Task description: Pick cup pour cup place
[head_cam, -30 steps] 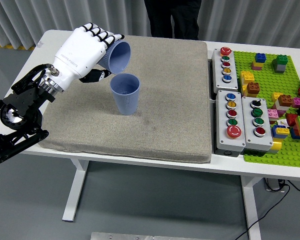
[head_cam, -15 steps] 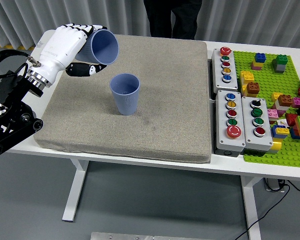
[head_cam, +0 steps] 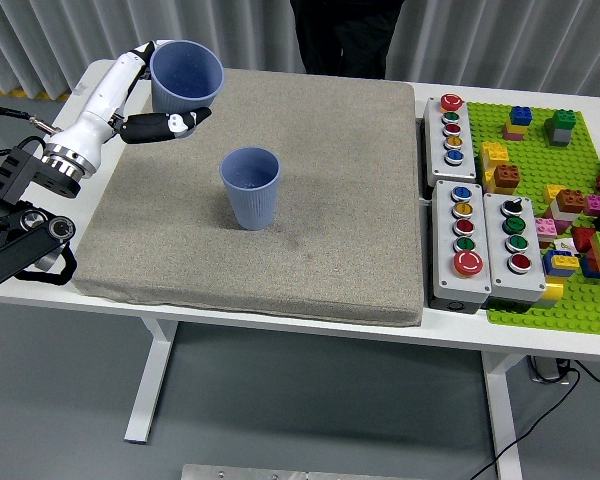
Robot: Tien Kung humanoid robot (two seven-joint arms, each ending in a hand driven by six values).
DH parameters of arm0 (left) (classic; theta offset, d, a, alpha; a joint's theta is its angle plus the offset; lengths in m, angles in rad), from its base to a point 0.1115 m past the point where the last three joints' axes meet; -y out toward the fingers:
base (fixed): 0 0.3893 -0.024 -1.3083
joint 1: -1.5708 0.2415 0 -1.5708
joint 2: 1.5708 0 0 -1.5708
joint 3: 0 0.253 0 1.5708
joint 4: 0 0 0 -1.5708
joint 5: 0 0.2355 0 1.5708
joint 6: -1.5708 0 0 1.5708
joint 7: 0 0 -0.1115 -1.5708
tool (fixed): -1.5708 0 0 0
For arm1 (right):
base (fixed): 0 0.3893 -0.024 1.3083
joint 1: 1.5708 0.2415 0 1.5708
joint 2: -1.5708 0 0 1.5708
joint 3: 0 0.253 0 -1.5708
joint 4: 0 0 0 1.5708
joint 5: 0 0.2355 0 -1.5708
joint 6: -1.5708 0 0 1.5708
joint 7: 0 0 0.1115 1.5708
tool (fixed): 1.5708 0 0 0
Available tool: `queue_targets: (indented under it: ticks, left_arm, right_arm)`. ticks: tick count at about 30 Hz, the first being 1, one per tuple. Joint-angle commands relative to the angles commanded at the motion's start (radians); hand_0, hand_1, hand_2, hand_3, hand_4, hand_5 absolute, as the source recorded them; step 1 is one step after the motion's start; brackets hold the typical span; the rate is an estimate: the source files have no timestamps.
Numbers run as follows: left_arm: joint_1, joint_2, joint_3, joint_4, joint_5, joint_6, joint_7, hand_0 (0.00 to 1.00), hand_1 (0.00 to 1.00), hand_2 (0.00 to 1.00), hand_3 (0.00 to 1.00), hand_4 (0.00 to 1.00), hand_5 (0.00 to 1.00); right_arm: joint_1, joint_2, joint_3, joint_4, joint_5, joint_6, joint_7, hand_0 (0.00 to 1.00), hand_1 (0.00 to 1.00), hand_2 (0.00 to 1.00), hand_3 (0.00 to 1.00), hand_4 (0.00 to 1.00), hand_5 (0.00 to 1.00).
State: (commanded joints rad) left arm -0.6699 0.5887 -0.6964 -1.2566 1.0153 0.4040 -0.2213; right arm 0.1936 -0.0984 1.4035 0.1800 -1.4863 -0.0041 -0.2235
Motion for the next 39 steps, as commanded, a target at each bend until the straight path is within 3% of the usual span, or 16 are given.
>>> queue_targets:
  ticks: [4,8,13,18,20,25,28,33,39]
  left_arm:
    - [0.032,-0.037,-0.031,0.045,-0.169,0.011,-0.046,0.636,0.603,0.613,0.6,0.637,0.089]
    - [0.064,-0.071,-0.048,0.08,-0.326,0.056,-0.071,0.64,0.609,0.618,0.6,0.641,0.089]
    - [0.116,-0.117,-0.069,0.097,-0.252,0.12,-0.075,0.64,0.609,0.618,0.6,0.641,0.089]
    - [0.167,-0.165,-0.098,0.107,-0.191,0.151,-0.087,0.641,0.614,0.619,0.603,0.641,0.092]
    - [0.201,-0.206,-0.121,0.125,-0.149,0.182,-0.103,0.647,0.621,0.624,0.609,0.645,0.096]
    - [0.219,-0.263,-0.124,0.183,-0.071,0.212,-0.123,0.647,0.621,0.624,0.609,0.645,0.096]
    - [0.219,-0.292,-0.127,0.229,-0.083,0.213,-0.15,0.654,0.63,0.63,0.613,0.648,0.107]
    - [0.218,-0.314,-0.127,0.262,-0.119,0.231,-0.174,0.654,0.632,0.631,0.62,0.665,0.129]
    - [0.212,-0.315,-0.111,0.277,-0.137,0.223,-0.192,0.66,0.64,0.636,0.624,0.676,0.141]
  right_arm:
    - [-0.001,0.002,0.002,0.0,-0.004,0.0,0.0,0.694,0.681,0.616,0.599,0.007,0.181]
    - [-0.005,0.004,0.002,0.0,-0.004,0.0,-0.001,0.694,0.681,0.616,0.599,0.006,0.182]
    - [-0.013,0.007,0.006,0.0,-0.012,0.002,-0.002,0.694,0.681,0.616,0.599,0.006,0.182]
    - [-0.02,0.009,0.011,0.0,-0.022,0.004,-0.003,0.694,0.682,0.616,0.6,0.004,0.18]
    - [-0.024,0.01,0.013,0.0,-0.026,0.005,-0.003,0.695,0.682,0.616,0.6,0.002,0.177]
    - [-0.024,0.011,0.011,0.0,-0.025,0.005,-0.003,0.695,0.682,0.616,0.6,0.002,0.177]
    - [-0.02,0.011,0.008,0.0,-0.02,0.005,-0.003,0.695,0.682,0.616,0.6,0.002,0.175]
    - [-0.015,0.011,0.001,0.0,-0.008,0.003,-0.002,0.695,0.682,0.617,0.6,0.002,0.177]
    - [-0.012,0.01,0.0,0.0,-0.006,0.003,-0.001,0.694,0.682,0.616,0.6,0.002,0.173]
